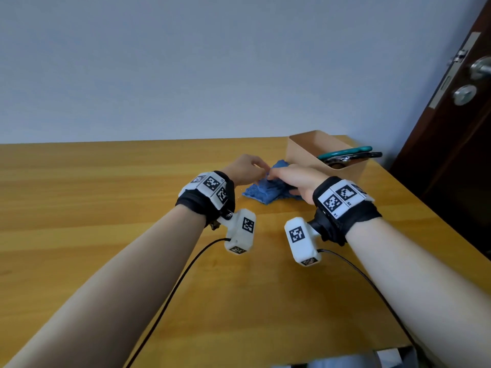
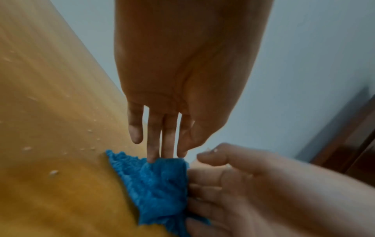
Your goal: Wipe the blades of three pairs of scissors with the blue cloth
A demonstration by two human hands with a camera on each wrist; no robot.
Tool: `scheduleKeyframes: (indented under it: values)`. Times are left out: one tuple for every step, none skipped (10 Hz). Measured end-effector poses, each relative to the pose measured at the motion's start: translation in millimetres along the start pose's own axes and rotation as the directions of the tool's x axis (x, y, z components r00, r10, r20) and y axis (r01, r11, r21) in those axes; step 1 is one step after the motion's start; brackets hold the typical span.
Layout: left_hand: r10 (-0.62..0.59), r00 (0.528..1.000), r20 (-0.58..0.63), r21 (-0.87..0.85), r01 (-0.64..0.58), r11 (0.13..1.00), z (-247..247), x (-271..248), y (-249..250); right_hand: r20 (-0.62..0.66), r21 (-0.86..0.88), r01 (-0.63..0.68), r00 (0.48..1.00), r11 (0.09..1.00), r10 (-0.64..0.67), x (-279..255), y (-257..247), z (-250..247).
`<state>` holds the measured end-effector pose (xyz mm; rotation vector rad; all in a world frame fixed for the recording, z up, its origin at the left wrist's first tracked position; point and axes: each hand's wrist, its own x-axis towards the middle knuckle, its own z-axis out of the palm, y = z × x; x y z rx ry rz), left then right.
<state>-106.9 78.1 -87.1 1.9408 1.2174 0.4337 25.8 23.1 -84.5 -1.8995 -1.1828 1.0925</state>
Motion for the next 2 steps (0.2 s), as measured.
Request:
scheduleKeyframes:
  values:
    - [-0.007,1.0,0.004,-0.031,0.007,1.0,-0.3,-5.7,-4.4,0.009,0.126,-0.019,1.0,0.992,0.018,-4.9,-2.2,-0.9]
    - [-0.015,0.993,-0.115,-0.184,-0.006,0.983,-11.6,-15.9,-5.7,-0.184,0.189,0.081,0.982,0.979,-0.046,-3.9,-4.2,-1.7]
